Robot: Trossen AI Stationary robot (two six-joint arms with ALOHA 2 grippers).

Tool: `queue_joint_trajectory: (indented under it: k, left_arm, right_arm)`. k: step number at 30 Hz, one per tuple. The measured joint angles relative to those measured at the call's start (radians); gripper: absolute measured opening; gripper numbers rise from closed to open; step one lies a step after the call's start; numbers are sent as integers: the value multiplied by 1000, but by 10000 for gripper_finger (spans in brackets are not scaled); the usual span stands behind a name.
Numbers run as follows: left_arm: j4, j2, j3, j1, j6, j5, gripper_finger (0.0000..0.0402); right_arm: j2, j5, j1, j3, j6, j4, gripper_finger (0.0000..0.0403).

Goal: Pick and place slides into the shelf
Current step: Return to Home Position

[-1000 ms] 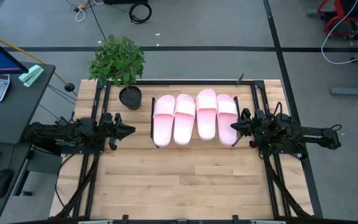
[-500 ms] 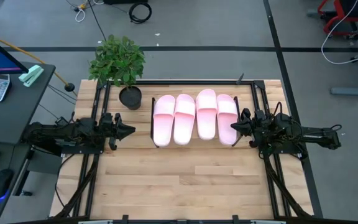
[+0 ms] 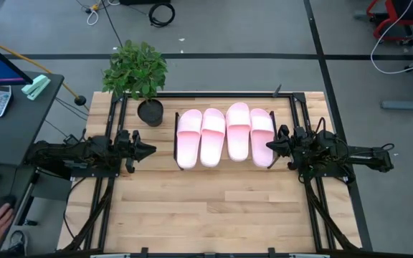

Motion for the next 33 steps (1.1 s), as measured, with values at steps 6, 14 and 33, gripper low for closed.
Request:
queue_joint_trajectory:
  k: [6,14,33]
  left_arm:
    - [0,0,0,0,1,0,53]
    - [0,0,0,0,1,0,61]
    - [0,0,0,0,0,0,57]
  right_arm:
    - [0,0,0,0,0,0,14]
    - [0,0,0,0,0,0,14]
    - [0,0,0,0,0,0,14]
